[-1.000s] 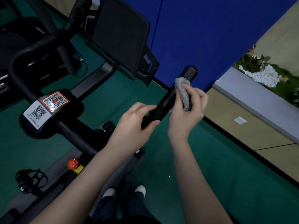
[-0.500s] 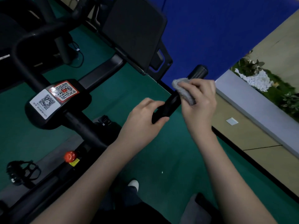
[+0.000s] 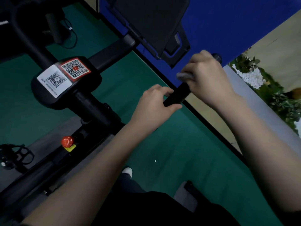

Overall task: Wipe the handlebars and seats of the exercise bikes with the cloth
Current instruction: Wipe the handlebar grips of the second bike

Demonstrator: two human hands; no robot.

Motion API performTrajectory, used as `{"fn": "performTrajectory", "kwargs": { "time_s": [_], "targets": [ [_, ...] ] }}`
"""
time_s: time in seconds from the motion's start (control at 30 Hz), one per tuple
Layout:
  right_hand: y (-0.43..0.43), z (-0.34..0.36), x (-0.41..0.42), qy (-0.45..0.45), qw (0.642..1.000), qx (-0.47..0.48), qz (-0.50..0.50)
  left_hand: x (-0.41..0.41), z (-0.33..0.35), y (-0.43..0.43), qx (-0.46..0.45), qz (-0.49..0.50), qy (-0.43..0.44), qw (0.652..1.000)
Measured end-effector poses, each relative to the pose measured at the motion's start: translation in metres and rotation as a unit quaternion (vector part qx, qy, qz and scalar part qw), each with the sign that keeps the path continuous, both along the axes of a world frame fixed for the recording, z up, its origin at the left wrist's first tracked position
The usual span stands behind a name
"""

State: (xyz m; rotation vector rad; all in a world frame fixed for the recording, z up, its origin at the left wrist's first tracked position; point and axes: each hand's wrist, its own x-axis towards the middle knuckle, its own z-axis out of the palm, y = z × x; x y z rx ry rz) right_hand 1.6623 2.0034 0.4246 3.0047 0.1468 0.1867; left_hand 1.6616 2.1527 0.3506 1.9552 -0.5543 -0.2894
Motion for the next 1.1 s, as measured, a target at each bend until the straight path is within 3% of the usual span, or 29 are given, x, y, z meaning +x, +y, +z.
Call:
{"fn": "performTrajectory", "kwargs": {
  "time_s": [0.1, 0.4, 0.6, 0.77, 0.93, 1.1],
  "targets": [
    [0.013, -0.004, 0.002, 0.046, 0.998, -0.032, -0.005, 0.000, -0.001, 0.000, -0.001, -0.001, 0.002, 1.000],
    [0.033, 0.006, 0.014, 0.213, 0.977, -0.013, -0.010, -0.003, -0.003, 0.004, -0.006, 0.036, 0.007, 0.999],
    [0.025, 0.006, 0.016, 0.136, 0.985, -0.104, -0.037, 0.000, -0.004, 0.005, -0.003, 0.024, 0.018, 1.000],
    [0.023, 0.008, 0.012, 0.153, 0.985, -0.076, -0.004, 0.000, -0.005, 0.003, -0.006, 0.025, 0.025, 0.999],
    [0.004, 0.017, 0.013, 0.063, 0.995, -0.065, -0.053, 0.000, -0.005, 0.002, -0.022, 0.017, 0.025, 0.999],
    [-0.002, 0.011, 0.000, 0.038, 0.999, -0.011, 0.006, 0.006, 0.000, -0.004, -0.032, 0.003, 0.013, 0.999]
  ]
}}
